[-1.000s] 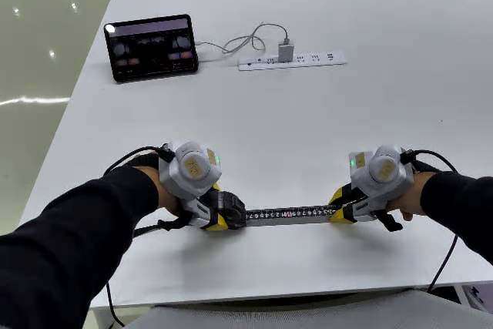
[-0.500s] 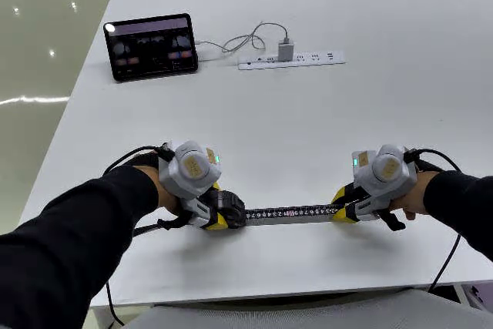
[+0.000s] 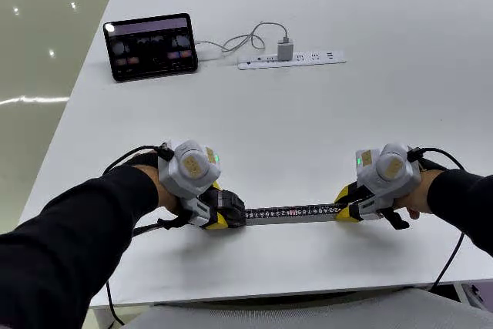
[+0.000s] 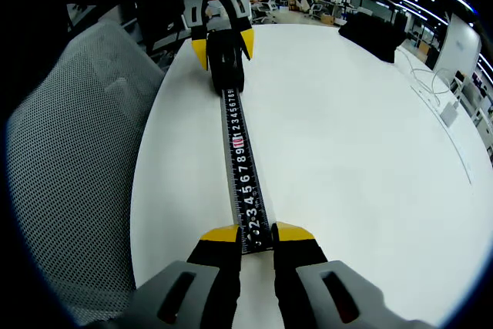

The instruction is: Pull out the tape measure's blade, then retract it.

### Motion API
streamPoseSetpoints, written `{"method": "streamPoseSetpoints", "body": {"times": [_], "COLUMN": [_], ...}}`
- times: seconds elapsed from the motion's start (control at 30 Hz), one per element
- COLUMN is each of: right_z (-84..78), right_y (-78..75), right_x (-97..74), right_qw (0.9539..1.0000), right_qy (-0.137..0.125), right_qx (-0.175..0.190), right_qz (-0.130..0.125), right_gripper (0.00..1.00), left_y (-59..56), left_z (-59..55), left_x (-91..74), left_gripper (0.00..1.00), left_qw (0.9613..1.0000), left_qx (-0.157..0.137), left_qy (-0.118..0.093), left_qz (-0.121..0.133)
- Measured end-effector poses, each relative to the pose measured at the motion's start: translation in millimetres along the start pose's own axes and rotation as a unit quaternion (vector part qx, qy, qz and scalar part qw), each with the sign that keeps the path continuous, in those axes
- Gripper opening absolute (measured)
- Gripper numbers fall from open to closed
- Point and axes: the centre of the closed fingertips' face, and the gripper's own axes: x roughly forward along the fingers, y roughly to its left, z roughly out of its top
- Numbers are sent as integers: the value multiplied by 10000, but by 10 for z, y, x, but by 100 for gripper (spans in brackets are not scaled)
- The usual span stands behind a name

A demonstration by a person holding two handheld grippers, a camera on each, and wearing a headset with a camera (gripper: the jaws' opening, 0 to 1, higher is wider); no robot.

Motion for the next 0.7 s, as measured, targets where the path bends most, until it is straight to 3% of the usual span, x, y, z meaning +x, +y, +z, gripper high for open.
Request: {"method": "streamPoseSetpoints", "body": {"times": [0.7], "right_z": [-93], "right_y": [1], "right_x": [-77], "right_qw": [10000], "right_qy": [31], "right_qx": [51], "right_qz": [-4], "right_gripper": [11], "left_y": [-3], "left_z": [5], "left_x": [7], "left_gripper": [33], "left_qw": [10000], "left_qx": [0], "left_qy": [-12], "left_qz": [-5]}}
